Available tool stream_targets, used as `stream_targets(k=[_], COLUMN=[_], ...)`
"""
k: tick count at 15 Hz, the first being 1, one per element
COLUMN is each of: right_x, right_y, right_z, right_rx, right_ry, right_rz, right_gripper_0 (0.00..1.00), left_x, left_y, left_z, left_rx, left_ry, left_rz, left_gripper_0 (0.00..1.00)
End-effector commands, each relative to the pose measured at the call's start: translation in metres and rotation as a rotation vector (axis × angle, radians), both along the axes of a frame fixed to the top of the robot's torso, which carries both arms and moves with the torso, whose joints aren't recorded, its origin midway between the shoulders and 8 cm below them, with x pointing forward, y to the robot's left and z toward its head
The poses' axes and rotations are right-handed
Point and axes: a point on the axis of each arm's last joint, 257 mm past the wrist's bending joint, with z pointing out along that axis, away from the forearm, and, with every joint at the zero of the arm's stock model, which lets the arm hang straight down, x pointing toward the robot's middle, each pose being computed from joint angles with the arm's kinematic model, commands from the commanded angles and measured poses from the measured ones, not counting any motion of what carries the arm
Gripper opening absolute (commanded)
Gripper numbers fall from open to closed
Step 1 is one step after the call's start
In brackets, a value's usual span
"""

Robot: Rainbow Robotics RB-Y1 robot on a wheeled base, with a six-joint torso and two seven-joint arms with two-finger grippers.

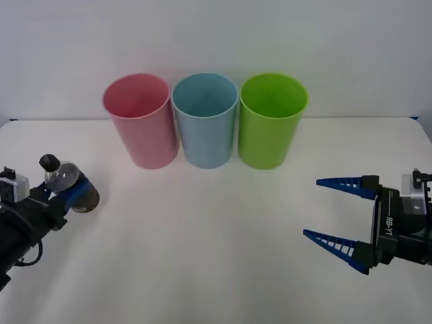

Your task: Grasp the object on the table and drop it into the matching bin: aluminum can to the light blue bin, PET bottle to the pink bin.

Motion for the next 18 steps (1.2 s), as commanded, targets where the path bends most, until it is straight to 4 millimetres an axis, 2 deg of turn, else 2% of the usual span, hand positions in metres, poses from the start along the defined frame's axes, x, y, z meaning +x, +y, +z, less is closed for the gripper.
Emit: stream_targets(k=[1, 3, 5, 7, 8, 10, 14, 16, 18], right_x=[0.0, 0.0, 0.0, 0.0, 0.0, 0.0, 0.0, 0.0, 0.0], right_y=[0.0, 0.0, 0.0, 0.0, 0.0, 0.0, 0.0, 0.0, 0.0], right_z=[0.0, 0.0, 0.0, 0.0, 0.0, 0.0, 0.0, 0.0, 0.0], right_rx=[0.0, 0.0, 0.0, 0.0, 0.0, 0.0, 0.0, 0.0, 0.0], right_ry=[0.0, 0.0, 0.0, 0.0, 0.0, 0.0, 0.0, 0.0, 0.0], right_rz=[0.0, 0.0, 0.0, 0.0, 0.0, 0.0, 0.0, 0.0, 0.0], right_gripper_0=[1.0, 1.0, 1.0, 1.0, 1.0, 1.0, 1.0, 1.0, 1.0], left_x=[-0.027, -0.047, -0.052, -0.051, -0.046, -0.039, -0.024, -0.011, 0.016], left_y=[-0.001, 0.0, -0.008, -0.027, -0.036, -0.045, -0.043, -0.051, -0.054], left_z=[0.023, 0.043, 0.077, 0.109, 0.131, 0.156, 0.19, 0.212, 0.231], left_rx=[-0.035, -0.061, -0.075, -0.151, -0.166, -0.213, -0.209, -0.19, -0.191], left_ry=[0.031, 0.056, 0.046, 0.041, 0.025, 0.014, -0.021, -0.039, -0.06], left_rz=[-0.02, -0.023, -0.031, -0.078, -0.101, -0.132, -0.141, -0.162, -0.18], left_gripper_0=[0.0, 0.0, 0.0, 0.0, 0.0, 0.0, 0.0, 0.0, 0.0])
